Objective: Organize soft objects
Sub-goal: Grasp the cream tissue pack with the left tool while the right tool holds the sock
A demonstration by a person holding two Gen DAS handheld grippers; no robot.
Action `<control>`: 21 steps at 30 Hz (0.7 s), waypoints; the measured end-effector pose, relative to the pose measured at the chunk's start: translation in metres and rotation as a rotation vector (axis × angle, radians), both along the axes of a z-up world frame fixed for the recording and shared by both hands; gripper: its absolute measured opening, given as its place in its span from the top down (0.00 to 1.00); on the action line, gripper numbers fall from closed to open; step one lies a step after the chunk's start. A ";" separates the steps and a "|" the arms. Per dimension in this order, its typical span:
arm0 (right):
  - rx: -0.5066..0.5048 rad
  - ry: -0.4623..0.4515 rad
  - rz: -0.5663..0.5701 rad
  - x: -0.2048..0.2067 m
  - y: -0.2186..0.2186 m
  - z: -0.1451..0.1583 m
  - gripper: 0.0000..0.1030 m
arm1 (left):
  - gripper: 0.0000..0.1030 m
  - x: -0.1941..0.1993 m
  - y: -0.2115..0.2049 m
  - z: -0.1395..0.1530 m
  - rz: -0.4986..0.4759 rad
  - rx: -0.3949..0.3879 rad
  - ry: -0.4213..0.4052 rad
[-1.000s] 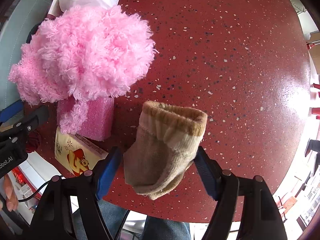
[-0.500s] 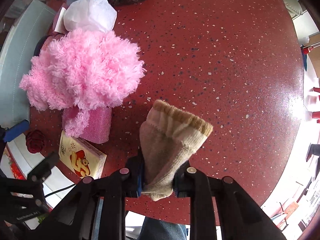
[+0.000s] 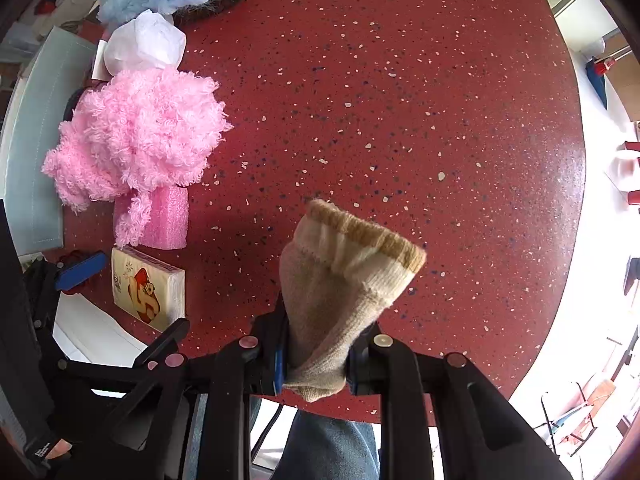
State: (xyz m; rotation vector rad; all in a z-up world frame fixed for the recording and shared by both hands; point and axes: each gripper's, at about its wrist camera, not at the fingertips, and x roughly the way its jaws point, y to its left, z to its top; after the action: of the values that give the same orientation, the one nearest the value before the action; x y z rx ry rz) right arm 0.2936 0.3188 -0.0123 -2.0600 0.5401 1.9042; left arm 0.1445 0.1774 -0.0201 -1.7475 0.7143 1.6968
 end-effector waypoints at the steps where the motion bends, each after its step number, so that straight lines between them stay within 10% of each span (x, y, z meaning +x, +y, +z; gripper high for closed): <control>1: -0.001 0.002 -0.003 0.003 0.001 0.001 0.77 | 0.03 -0.005 -0.008 -0.005 0.024 0.024 -0.007; 12: 0.002 0.031 -0.005 -0.008 0.021 0.027 0.77 | 0.04 0.034 0.037 -0.026 0.121 -0.105 -0.062; 17: 0.007 0.035 -0.002 -0.010 0.022 0.045 0.77 | 0.28 0.025 0.016 -0.039 0.127 -0.088 -0.051; 21: 0.017 0.030 0.008 -0.017 0.022 0.053 0.77 | 0.28 0.016 0.024 -0.023 0.129 -0.059 -0.089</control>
State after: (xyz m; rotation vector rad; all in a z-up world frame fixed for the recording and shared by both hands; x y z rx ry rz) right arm 0.2771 0.3406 0.0405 -2.0293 0.5214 1.9402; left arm 0.1601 0.2010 -0.0430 -1.9340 0.6305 1.6853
